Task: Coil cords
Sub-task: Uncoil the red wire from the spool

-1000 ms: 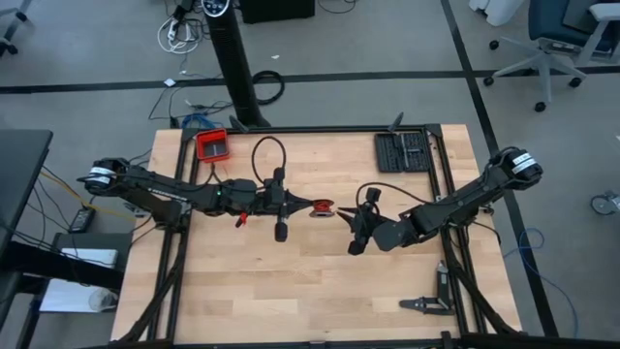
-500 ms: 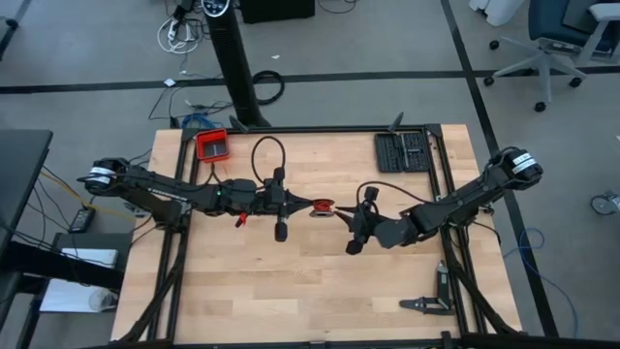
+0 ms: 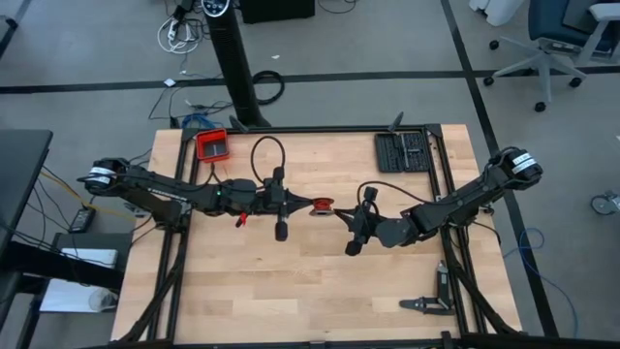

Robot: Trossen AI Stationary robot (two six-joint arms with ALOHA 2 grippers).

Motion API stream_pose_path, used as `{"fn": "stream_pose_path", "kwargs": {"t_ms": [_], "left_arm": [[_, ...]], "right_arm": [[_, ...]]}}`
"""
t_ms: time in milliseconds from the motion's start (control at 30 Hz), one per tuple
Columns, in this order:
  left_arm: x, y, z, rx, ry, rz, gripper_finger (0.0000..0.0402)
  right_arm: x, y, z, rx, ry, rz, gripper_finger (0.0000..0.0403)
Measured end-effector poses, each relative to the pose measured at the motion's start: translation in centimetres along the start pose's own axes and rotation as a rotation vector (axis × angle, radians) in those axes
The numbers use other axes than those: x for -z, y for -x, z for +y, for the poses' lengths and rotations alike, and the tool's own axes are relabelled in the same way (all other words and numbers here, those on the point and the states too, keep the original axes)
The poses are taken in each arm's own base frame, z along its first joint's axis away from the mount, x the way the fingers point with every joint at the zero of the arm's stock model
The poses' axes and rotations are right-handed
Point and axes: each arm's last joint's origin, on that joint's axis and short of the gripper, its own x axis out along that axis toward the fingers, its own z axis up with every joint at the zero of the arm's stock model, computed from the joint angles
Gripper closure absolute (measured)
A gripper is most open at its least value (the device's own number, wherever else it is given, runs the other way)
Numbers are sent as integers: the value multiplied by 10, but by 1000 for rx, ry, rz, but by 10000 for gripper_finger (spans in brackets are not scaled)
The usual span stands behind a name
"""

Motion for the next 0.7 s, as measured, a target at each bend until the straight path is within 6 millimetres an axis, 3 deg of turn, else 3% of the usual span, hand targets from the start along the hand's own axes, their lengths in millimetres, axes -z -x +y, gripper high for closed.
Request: {"fn": "stream_pose_path", "kwargs": {"t_ms": [233, 500, 700], "left_arm": [[1, 0, 0, -3, -1, 6, 401], [7, -2, 3, -90, -14, 53, 401], [11, -4, 5, -170, -18, 69, 401]], "right_arm": [[-2, 6, 0, 55, 11, -7, 401], [-25, 20, -7, 98, -39, -144, 402], [-32, 22, -4, -48, -50, -239, 402]]}}
